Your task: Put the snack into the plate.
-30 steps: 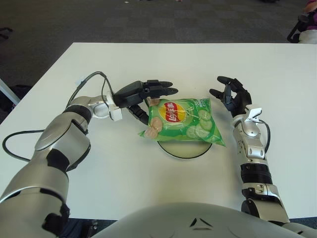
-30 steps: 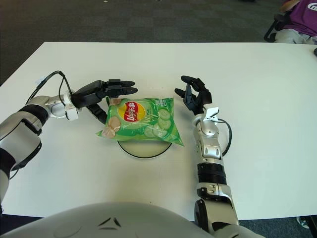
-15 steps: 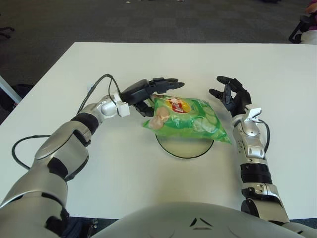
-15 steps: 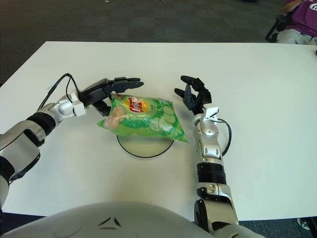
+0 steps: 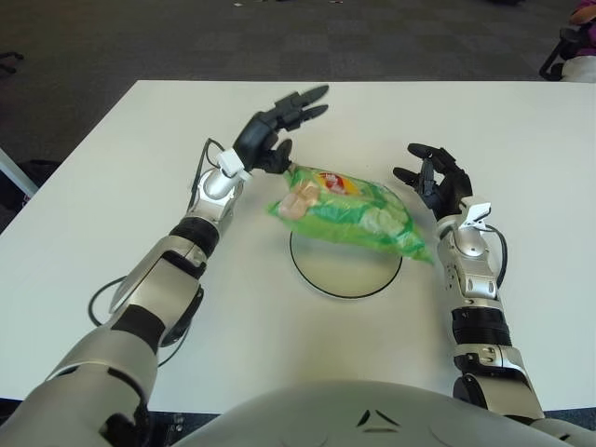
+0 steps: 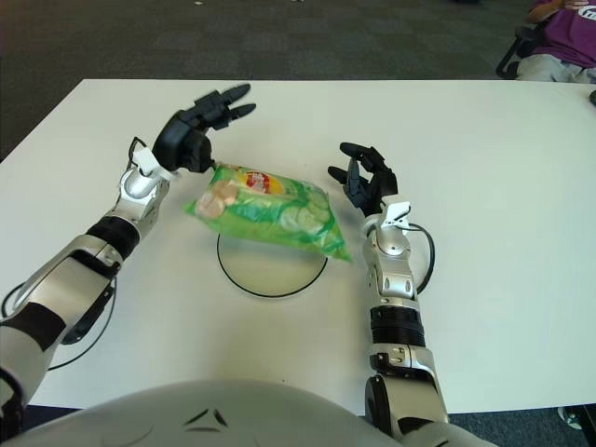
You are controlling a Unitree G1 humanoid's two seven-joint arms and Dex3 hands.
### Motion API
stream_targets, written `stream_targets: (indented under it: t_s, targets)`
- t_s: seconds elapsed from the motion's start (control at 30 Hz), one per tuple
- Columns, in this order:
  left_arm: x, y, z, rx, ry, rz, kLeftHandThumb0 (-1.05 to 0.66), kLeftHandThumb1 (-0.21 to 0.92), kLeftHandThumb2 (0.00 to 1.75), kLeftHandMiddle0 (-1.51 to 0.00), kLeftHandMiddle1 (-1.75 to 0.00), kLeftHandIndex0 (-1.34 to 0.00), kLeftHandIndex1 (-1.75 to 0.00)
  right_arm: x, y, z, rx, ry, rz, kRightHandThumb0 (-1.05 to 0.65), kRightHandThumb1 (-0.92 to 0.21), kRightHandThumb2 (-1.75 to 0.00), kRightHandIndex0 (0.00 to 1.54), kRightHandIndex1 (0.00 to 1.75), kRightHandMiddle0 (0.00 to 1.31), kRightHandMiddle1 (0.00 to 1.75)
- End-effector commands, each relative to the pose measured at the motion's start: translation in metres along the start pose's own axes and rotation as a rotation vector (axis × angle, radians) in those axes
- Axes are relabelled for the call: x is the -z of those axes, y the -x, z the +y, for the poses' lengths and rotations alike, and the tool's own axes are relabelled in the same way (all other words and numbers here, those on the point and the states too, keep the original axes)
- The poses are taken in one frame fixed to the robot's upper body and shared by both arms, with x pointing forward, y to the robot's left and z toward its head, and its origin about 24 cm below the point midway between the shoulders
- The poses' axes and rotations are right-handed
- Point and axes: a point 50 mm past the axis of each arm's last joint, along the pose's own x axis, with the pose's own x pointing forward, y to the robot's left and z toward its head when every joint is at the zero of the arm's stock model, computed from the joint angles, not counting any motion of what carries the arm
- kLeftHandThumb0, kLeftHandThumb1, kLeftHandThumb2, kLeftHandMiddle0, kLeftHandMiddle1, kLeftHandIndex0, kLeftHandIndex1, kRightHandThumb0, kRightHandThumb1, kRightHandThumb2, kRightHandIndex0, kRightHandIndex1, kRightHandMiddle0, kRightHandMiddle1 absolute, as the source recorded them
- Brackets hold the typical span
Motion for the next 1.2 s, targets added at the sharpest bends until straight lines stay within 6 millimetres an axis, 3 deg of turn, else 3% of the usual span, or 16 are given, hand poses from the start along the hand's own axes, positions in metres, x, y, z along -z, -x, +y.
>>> stream_targets:
  t_s: [0.0,0.1,0.23,0.3,0.33,0.4,0.43,0.47,0.57,0.73,0.97,1.17]
  targets:
    - [0.021,0.032,0.033,-0.447,0.174,0.095,-0.51,0.92,0.65,-0.85,-0.21,-0.53,-0.57,-0.005,-0.001,-0.001,0.009,0.000,-0.018,-0.38,-0.92,-0.74,0.98,0.00,0.46,0.62]
    - [0.025,0.031,0.036,-0.462,0.126,0.160,-0.49,0.92,0.60,-0.83,-0.26,-0.48,-0.71,-0.005,-0.001,0.000,0.009,0.000,-0.019,-0.38,-0.92,-0.74,0.98,0.00,0.46,0.62]
    - [0.029,0.030,0.040,-0.482,0.034,0.239,-0.48,0.92,0.60,-0.81,-0.29,-0.46,-0.78,-0.006,0.000,0.002,0.009,-0.001,-0.020,-0.38,-0.92,-0.74,0.98,0.00,0.46,0.62]
    - [0.029,0.030,0.040,-0.493,0.012,0.256,-0.48,0.92,0.63,-0.76,-0.43,-0.43,-0.87,-0.006,0.000,0.002,0.009,-0.001,-0.020,-0.38,-0.92,-0.74,0.98,0.00,0.46,0.62]
    - [0.030,0.029,0.041,-0.502,-0.003,0.269,-0.48,0.92,0.63,-0.74,-0.46,-0.43,-0.89,-0.015,-0.018,-0.007,0.017,-0.095,-0.066,-0.38,-0.92,-0.74,0.98,0.00,0.46,0.62]
    - [0.033,0.029,0.042,-0.536,-0.028,0.307,-0.47,0.92,0.66,-0.65,-0.65,-0.38,-1.03,-0.025,-0.041,-0.020,0.106,-0.145,-0.131,-0.50,-0.92,-0.73,0.81,0.00,0.40,0.53]
    - [0.034,0.028,0.043,-0.560,-0.033,0.331,-0.47,0.92,0.66,-0.63,-0.70,-0.36,-1.06,-0.025,-0.047,-0.023,0.164,-0.074,-0.138,-0.52,-0.92,-0.73,0.78,0.00,0.40,0.51]
    - [0.036,0.028,0.044,-0.576,-0.035,0.346,-0.42,0.92,0.61,-0.59,-0.78,-0.30,-1.31,-0.024,-0.049,-0.024,0.198,-0.007,-0.140,-0.54,-0.92,-0.70,0.71,0.00,0.38,0.49]
    - [0.039,0.027,0.046,-0.625,-0.038,0.395,-0.37,0.92,0.55,-0.51,-0.90,-0.23,-1.60,-0.022,-0.053,-0.022,0.269,0.199,-0.164,-0.57,-0.92,-0.65,0.58,0.00,0.37,0.41]
    - [0.042,0.026,0.049,-0.689,-0.082,0.455,-0.35,0.92,0.52,-0.43,-0.94,-0.20,-1.72,-0.022,-0.054,-0.012,0.324,0.351,-0.243,-0.59,-0.92,-0.62,0.45,0.00,0.35,0.30]
    - [0.042,0.021,0.049,-0.718,-0.147,0.491,-0.35,0.92,0.51,-0.40,-0.94,-0.19,-1.74,-0.024,-0.054,-0.001,0.156,-0.098,-0.289,-0.60,-0.92,-0.67,0.44,0.02,0.27,0.20]
    - [0.041,0.020,0.047,-0.587,-0.084,0.479,-0.34,0.92,0.52,-0.42,-0.99,-0.19,-1.75,-0.025,-0.056,-0.006,0.041,-0.522,-0.242,-0.61,-0.92,-0.69,0.57,0.03,0.24,0.13]
